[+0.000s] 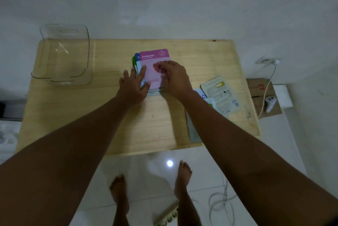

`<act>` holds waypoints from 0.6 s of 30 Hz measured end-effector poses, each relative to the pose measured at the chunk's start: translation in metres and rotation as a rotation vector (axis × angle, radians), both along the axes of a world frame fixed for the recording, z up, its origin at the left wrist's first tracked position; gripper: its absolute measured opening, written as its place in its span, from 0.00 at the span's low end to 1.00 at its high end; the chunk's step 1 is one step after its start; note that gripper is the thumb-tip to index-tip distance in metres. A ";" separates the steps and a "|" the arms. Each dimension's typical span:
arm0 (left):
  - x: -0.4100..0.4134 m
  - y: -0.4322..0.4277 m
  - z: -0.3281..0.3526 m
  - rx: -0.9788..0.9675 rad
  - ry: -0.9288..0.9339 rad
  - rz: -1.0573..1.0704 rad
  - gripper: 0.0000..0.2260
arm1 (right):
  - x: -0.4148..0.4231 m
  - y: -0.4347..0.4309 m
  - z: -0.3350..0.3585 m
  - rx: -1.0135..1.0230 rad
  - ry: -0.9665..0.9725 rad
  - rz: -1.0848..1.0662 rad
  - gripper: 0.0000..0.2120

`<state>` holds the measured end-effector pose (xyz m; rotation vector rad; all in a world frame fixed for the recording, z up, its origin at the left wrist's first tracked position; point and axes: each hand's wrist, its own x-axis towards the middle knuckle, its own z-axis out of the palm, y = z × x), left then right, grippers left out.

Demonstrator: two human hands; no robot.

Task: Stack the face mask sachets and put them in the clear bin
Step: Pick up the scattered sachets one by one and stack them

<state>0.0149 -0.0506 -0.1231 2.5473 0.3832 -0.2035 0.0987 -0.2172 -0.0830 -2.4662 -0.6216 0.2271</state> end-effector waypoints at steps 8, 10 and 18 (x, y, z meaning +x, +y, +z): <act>0.003 0.004 0.005 0.024 0.040 -0.020 0.32 | 0.021 -0.127 0.013 -0.261 0.126 -0.326 0.29; 0.003 0.003 0.007 0.055 0.043 -0.020 0.32 | 0.018 -0.147 0.014 -0.340 0.180 -0.403 0.30; 0.005 -0.001 0.006 0.085 0.049 -0.013 0.31 | 0.014 -0.168 0.013 -0.371 0.312 -0.650 0.45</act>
